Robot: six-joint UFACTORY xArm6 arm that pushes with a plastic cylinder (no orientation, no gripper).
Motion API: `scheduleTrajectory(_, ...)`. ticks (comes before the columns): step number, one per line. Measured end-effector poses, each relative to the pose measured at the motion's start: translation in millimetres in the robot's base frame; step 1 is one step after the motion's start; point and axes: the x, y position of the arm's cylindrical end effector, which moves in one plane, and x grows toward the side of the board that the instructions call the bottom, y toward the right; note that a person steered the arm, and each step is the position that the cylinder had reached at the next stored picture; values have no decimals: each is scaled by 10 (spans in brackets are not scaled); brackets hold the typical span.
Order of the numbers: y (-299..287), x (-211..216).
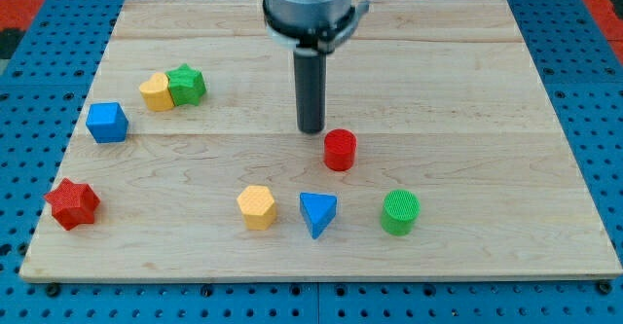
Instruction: Move the green star diagonally to the top left of the red circle
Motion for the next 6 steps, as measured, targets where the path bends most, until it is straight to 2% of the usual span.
scheduleTrajectory(1, 145, 30)
scheduleTrajectory(2, -352, -135)
scheduleTrajectory(3, -564, -912)
scheduleTrajectory(4, -1424, -1436)
scheduleTrajectory(5, -2134, -1139)
scheduleTrajectory(6, -1859, -674)
